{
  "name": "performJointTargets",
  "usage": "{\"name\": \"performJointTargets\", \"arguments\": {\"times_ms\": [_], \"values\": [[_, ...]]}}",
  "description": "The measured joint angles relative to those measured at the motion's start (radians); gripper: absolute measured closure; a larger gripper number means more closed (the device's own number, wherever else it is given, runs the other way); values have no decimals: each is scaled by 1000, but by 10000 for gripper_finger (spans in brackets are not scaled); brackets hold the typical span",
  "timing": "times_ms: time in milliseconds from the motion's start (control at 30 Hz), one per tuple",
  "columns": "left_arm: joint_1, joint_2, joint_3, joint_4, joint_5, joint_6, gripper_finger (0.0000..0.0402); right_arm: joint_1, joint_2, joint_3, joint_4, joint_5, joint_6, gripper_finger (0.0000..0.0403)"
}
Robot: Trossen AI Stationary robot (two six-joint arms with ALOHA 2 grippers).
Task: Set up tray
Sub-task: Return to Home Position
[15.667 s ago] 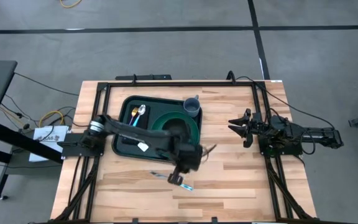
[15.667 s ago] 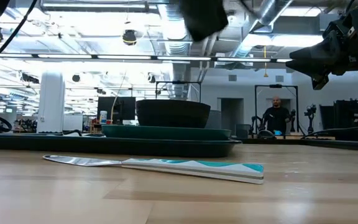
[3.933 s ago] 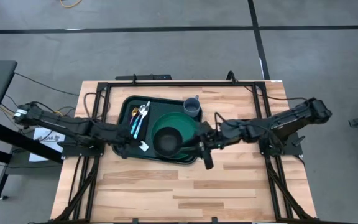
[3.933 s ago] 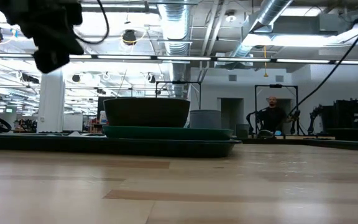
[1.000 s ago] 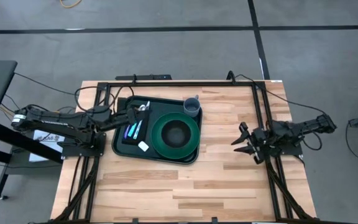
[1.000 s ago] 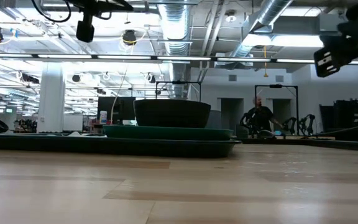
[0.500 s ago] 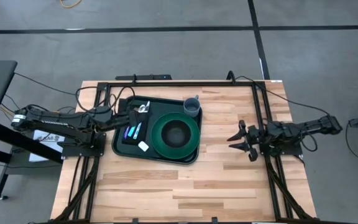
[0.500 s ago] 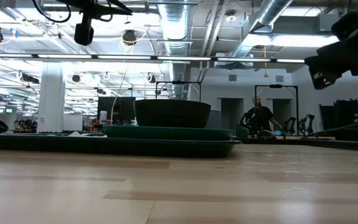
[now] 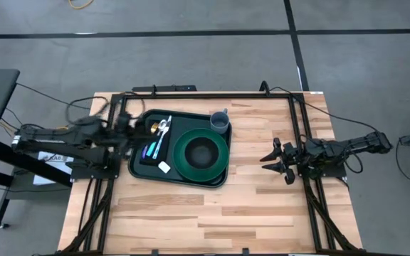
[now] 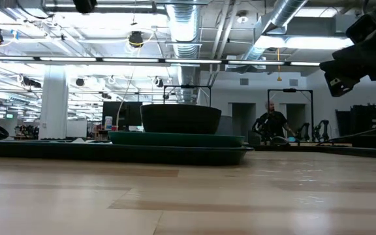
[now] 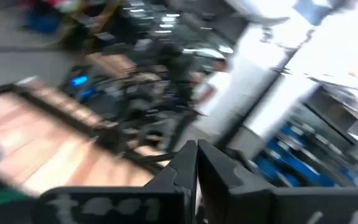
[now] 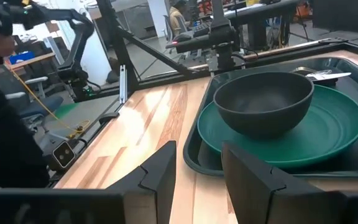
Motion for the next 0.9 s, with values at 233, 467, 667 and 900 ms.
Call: {"name": "performJointTargets", "arguments": {"times_ms": [233,467,667,900], "values": [[-1,-315,-104,-61,189,88,401,0,0,0,0,1,0,281],[-18,-594,-230,-85,154,241,401,0,0,0,0,1,0,281],[-18,-588,-324,30,161,341,401,0,-1,0,0,2,0,281],[-18,-593,-541,391,115,362,401,0,-3,0,1,2,0,281]]}}
